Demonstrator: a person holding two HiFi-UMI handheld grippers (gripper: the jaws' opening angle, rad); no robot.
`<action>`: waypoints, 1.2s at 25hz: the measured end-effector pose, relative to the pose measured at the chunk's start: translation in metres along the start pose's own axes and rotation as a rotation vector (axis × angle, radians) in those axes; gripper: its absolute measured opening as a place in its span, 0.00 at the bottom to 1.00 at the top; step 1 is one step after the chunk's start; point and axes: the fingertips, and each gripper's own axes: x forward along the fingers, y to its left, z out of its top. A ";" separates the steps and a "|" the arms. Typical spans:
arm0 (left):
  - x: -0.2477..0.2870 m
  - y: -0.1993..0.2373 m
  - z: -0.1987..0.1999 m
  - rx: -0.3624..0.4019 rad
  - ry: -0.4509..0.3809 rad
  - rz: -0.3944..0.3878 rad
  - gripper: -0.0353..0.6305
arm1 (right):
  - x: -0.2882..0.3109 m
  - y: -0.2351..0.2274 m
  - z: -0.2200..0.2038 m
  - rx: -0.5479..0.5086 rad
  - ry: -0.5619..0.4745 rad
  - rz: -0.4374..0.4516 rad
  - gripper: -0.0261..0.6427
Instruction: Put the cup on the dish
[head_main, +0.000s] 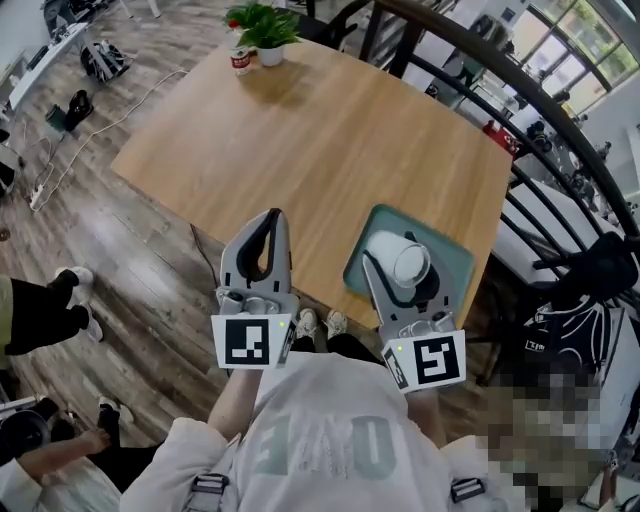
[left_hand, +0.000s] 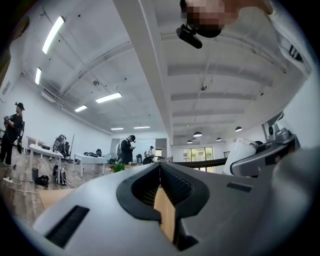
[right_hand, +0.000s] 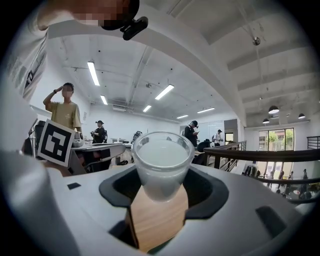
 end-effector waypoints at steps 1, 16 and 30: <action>0.002 -0.001 -0.002 -0.006 0.004 0.003 0.07 | 0.002 -0.001 -0.001 0.000 0.003 0.008 0.43; 0.046 -0.052 -0.022 0.043 0.053 -0.073 0.07 | 0.020 -0.052 -0.035 -0.025 0.090 -0.033 0.43; 0.094 -0.144 -0.071 0.025 0.107 -0.267 0.07 | -0.042 -0.205 -0.173 0.168 0.339 -0.363 0.43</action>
